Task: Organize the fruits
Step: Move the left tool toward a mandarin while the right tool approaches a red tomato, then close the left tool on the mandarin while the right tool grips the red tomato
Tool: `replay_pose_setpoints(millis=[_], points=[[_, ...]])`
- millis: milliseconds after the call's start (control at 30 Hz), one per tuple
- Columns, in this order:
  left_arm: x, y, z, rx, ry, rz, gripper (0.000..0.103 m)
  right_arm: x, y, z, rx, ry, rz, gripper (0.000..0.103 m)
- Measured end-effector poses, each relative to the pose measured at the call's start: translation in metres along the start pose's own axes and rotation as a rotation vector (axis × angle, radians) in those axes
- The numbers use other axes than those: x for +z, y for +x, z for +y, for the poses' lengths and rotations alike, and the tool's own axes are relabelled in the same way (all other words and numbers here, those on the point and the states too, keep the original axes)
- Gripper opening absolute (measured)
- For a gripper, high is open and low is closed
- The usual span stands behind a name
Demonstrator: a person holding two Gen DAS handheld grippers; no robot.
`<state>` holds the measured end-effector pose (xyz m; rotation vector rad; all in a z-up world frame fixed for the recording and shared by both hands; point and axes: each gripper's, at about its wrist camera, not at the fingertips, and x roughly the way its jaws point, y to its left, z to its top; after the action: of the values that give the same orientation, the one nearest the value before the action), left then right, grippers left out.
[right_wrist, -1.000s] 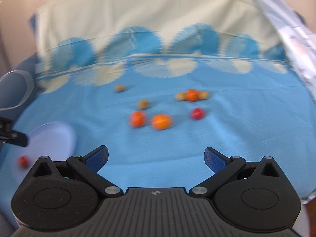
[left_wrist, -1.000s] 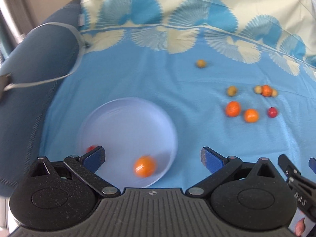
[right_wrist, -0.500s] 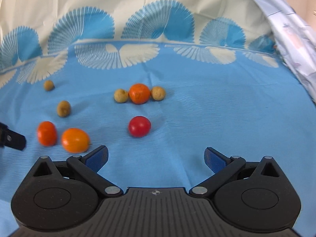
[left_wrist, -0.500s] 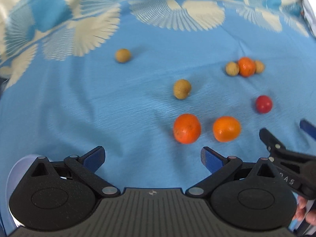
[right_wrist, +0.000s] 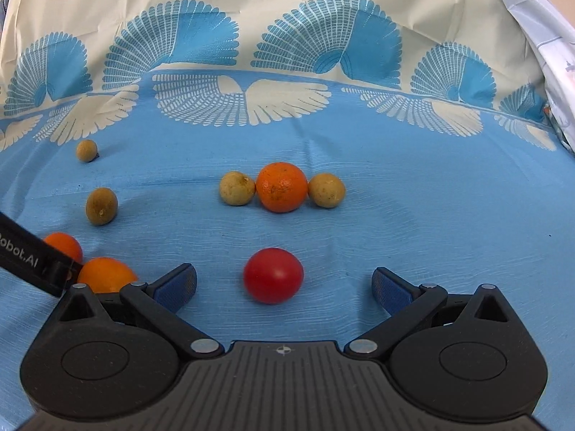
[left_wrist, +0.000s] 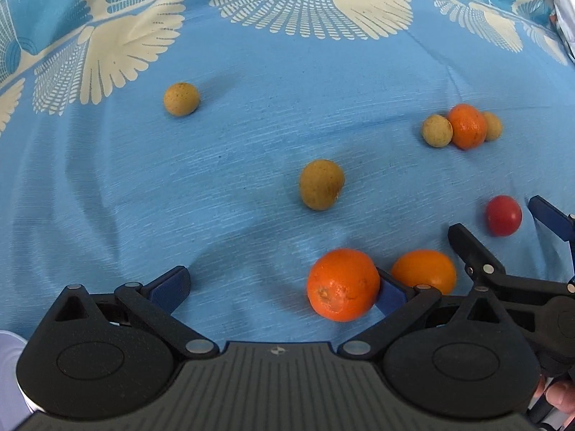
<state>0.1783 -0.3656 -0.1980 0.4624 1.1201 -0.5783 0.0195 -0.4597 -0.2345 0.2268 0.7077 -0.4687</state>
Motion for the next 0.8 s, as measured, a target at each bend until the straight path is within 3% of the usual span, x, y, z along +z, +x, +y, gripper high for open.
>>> replay_pose_setpoints(millis=[100, 133, 167, 200, 233, 267, 300, 567, 800], points=[[-0.001, -0.003, 0.001, 0.003, -0.017, -0.019, 0.102, 0.000, -0.001, 0.000, 0.001, 0.000, -0.002, 0.102], [-0.002, -0.007, 0.000, -0.011, -0.024, -0.039, 0.091, 0.001, -0.002, 0.000, 0.006, 0.000, -0.004, 0.100], [-0.004, -0.012, 0.000, -0.037, -0.014, -0.072, 0.074, 0.001, -0.005, 0.000, 0.013, -0.003, -0.013, 0.089], [-0.007, -0.019, -0.004, -0.065, 0.013, -0.104, 0.062, 0.001, -0.008, -0.001, 0.002, -0.006, -0.027, 0.069], [-0.009, -0.024, -0.006, -0.098, 0.036, -0.114, 0.036, 0.001, -0.010, -0.002, -0.011, -0.008, -0.033, 0.058], [-0.010, -0.025, -0.008, -0.111, 0.040, -0.108, 0.036, 0.001, -0.011, -0.004, 0.004, -0.004, -0.029, 0.042], [-0.011, -0.026, -0.010, -0.110, 0.035, -0.107, 0.036, 0.001, -0.012, -0.006, 0.007, 0.008, -0.030, 0.032], [-0.020, -0.043, -0.005, -0.081, -0.010, -0.101, 0.036, 0.005, -0.019, -0.014, -0.033, 0.050, -0.094, 0.032], [-0.043, -0.100, 0.010, -0.035, -0.074, -0.120, 0.036, 0.008, -0.029, -0.026, -0.073, 0.122, -0.062, 0.032]])
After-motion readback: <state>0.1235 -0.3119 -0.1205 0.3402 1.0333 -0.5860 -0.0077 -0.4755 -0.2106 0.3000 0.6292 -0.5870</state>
